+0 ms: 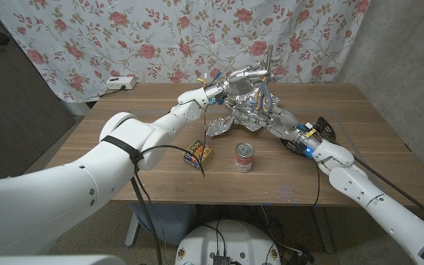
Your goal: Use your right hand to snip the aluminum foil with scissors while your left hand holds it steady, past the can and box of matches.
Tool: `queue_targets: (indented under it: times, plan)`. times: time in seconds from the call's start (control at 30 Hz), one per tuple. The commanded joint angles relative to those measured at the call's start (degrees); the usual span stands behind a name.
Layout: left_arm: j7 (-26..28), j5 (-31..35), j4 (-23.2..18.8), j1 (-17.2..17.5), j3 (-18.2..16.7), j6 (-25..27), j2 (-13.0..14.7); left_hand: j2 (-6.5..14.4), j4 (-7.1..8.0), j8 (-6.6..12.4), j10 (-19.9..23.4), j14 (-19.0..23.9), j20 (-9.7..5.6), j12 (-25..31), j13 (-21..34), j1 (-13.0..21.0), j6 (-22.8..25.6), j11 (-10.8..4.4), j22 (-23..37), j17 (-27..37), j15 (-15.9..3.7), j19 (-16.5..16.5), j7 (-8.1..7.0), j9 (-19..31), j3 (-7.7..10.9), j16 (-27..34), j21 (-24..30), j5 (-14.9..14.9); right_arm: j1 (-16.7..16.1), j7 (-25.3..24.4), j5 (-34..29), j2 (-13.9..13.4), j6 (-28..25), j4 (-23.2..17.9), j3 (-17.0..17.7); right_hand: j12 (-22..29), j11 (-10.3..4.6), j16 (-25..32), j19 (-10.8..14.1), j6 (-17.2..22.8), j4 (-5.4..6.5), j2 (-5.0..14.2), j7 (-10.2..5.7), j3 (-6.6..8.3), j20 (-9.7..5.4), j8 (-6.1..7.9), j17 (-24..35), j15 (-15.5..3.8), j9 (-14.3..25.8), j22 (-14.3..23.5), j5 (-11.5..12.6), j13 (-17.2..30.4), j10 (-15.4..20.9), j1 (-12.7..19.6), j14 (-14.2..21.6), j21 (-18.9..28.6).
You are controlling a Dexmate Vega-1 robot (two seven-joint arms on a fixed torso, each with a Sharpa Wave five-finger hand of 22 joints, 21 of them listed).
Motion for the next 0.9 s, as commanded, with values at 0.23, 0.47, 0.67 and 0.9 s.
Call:
queue_targets:
  times: [0.23, 0.47, 0.67, 0.9]
  plan:
    - [-0.09, 0.21, -1.54, 0.67, 1.48, 0.41, 0.77, -0.44, -0.03, 0.01, 0.63, 0.51, -0.04, 0.28, 0.17, 0.42, 1.47, -0.09, 0.22, -0.01, -0.56, 0.31, 1.29, 0.12, -0.17, 0.09, 0.08, 0.27, -0.26, -0.54, -1.38, -1.45, 0.78, -1.35, 0.28, 0.19, 0.46, 0.15, -0.07, 0.18, -0.30, -0.25, 1.09, 0.02, 0.53, -0.01, 0.20, 0.48, 0.26, -0.03, -0.02, 0.15, 0.16, 0.31, -2.52, 0.23]
    - [0.01, -0.04, -2.70, 1.09, 1.88, 0.38, 1.15, -0.37, -0.01, -0.07, 0.59, 0.47, 0.00, 0.19, 0.11, 0.44, 1.44, -0.06, 0.24, -0.04, -0.56, 0.34, 1.15, 0.14, -0.22, 0.02, 0.09, 0.27, 0.05, -1.38, -3.35, -2.86, 0.69, -2.17, -0.31, 0.17, 0.90, 0.05, -0.30, 0.85, -0.67, -0.48, 3.61, 0.09, 0.61, 0.13, 0.19, 0.91, 0.13, -0.03, 0.04, 0.15, 0.15, 0.79, -2.76, 0.14]
    - [-0.29, -0.29, -2.69, 1.06, 1.97, -0.32, 1.02, -0.36, -0.02, -0.11, 0.58, 0.44, 0.03, 0.16, 0.10, 0.46, 1.46, -0.06, 0.24, -0.06, -0.56, 0.32, 1.04, 0.15, -0.25, -0.02, 0.07, 0.27, -0.49, -3.42, -3.98, -3.20, 0.67, -3.23, -0.44, 0.75, 0.22, 0.28, -0.23, 5.97, -1.17, -0.36, 3.59, 0.53, 0.45, 1.54, 0.17, 1.12, -0.54, -0.04, 0.07, 0.15, 2.02, 2.12, -2.22, 0.22]
    - [-0.28, -0.30, -3.03, 1.36, 2.40, -0.60, 0.94, -0.30, -0.02, -0.13, 0.58, 0.42, 0.02, 0.12, 0.11, 0.50, 1.66, -0.07, 0.25, -0.10, -0.55, 0.28, 0.55, 0.16, -0.31, -0.10, 0.05, 0.28, -1.48, -6.12, -4.42, -3.49, 0.91, -4.47, -0.31, 1.56, -0.99, 0.59, 0.46, 8.67, -1.34, -0.13, 1.97, 0.86, -0.16, 2.45, 0.16, 0.36, -0.37, -0.06, 0.04, 0.19, 5.08, 3.55, -1.22, 0.38]
